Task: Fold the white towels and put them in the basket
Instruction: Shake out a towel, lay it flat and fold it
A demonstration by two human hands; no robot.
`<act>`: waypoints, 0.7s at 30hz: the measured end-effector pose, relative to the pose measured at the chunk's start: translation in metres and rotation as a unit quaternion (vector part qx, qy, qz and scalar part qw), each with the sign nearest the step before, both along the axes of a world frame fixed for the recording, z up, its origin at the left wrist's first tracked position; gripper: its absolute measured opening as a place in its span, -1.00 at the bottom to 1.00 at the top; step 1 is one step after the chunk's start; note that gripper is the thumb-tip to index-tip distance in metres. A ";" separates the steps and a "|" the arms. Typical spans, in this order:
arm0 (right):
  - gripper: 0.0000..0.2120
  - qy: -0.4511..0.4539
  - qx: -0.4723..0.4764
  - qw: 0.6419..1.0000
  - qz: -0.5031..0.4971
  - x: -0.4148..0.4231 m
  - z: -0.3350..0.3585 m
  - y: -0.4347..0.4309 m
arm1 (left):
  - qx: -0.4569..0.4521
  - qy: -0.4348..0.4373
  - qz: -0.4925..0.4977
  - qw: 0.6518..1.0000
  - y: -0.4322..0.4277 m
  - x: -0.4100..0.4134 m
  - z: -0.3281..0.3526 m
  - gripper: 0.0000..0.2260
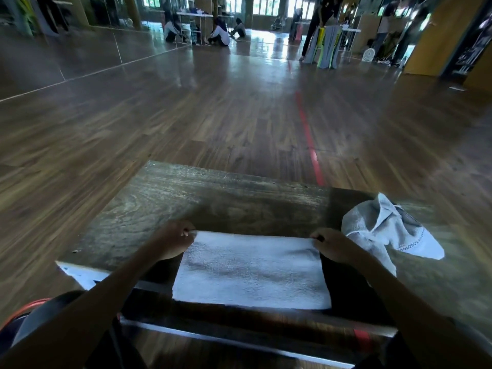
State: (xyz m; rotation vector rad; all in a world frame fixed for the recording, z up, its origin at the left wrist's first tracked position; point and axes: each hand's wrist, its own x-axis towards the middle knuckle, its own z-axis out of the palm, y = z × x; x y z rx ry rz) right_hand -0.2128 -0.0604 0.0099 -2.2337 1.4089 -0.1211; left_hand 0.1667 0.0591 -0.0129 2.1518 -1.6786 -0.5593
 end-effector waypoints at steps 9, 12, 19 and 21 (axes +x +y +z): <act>-0.70 0.104 -0.060 0.991 0.055 0.045 -0.001 -0.024 | -0.060 -0.128 -0.115 0.983 -0.032 -0.039 -0.001 -0.57; -0.72 0.025 -0.035 0.993 0.112 0.074 0.002 -0.014 | -0.095 -0.117 -0.154 0.976 -0.040 -0.057 -0.008 -0.57; -0.87 -0.031 -0.058 0.988 0.142 0.101 -0.017 -0.011 | -0.108 -0.085 -0.138 0.981 -0.058 -0.079 -0.012 -0.84; -0.91 -0.033 -0.069 0.989 0.128 0.101 -0.023 -0.012 | -0.102 -0.088 -0.126 0.983 -0.060 -0.080 -0.012 -0.85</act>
